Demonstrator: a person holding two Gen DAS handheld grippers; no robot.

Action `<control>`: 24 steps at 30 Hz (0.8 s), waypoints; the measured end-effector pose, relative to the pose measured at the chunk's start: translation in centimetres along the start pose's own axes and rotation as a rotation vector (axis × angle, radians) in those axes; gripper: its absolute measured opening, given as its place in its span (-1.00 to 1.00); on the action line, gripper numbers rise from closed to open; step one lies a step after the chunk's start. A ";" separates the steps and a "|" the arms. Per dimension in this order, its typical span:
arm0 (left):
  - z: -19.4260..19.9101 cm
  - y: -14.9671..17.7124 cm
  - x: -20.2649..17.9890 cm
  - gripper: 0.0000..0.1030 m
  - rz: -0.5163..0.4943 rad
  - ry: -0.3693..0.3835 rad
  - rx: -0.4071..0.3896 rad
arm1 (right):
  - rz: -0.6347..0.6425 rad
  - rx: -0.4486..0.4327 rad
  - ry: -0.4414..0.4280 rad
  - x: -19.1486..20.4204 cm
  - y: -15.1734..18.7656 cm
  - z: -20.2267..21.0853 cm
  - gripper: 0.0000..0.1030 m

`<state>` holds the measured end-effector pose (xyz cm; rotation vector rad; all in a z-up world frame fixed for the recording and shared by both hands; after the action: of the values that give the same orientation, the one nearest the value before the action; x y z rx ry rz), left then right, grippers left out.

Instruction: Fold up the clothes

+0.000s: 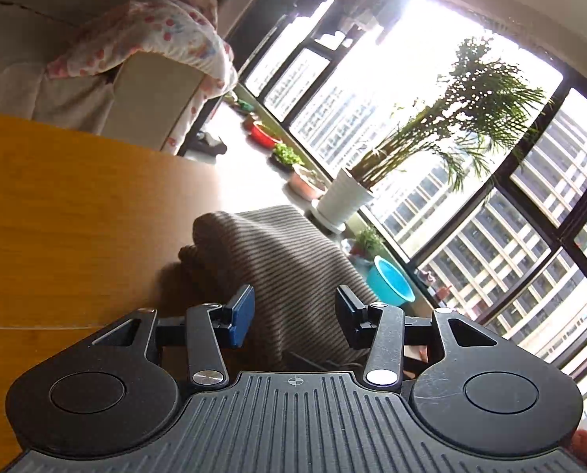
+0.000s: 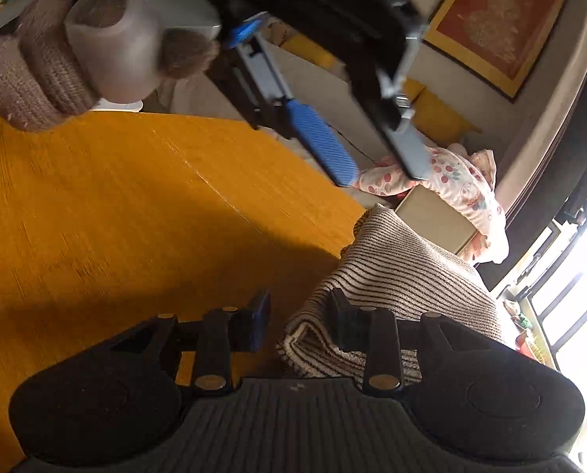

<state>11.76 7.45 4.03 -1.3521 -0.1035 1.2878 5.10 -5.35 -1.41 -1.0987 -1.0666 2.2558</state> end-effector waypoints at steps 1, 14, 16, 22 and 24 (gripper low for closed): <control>-1.1 -0.1 -0.9 0.03 -0.015 0.020 0.017 | -0.006 0.002 0.002 -0.1 -0.1 0.0 -0.37; -6.6 3.3 -1.7 -0.03 -0.155 -0.057 0.122 | -0.591 0.002 -0.030 -12.5 2.6 7.2 1.00; -6.6 3.4 -1.8 -0.03 -0.167 -0.062 0.118 | -0.809 0.003 0.007 -15.7 4.5 7.4 1.00; -6.3 3.5 -1.5 -0.02 -0.164 -0.063 0.117 | -1.216 0.093 -0.066 -18.5 10.5 3.4 1.00; -6.2 3.5 -1.4 -0.02 -0.157 -0.061 0.117 | -1.252 0.103 -0.114 -17.6 11.1 2.2 1.00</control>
<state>13.45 1.47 0.24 -1.1819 -0.1710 1.1849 13.62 -24.47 -0.78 -0.0943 -1.1684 1.3064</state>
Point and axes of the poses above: each gripper's, at about its wrist camera, not at the fingertips, and z roughly against the way its jaws point, x to its left, y to its underside, the point moved 1 cm from there along -z, roughly the way its jaws point, and after that the axes turned 5 degrees about -x, right-handed, at the moved point
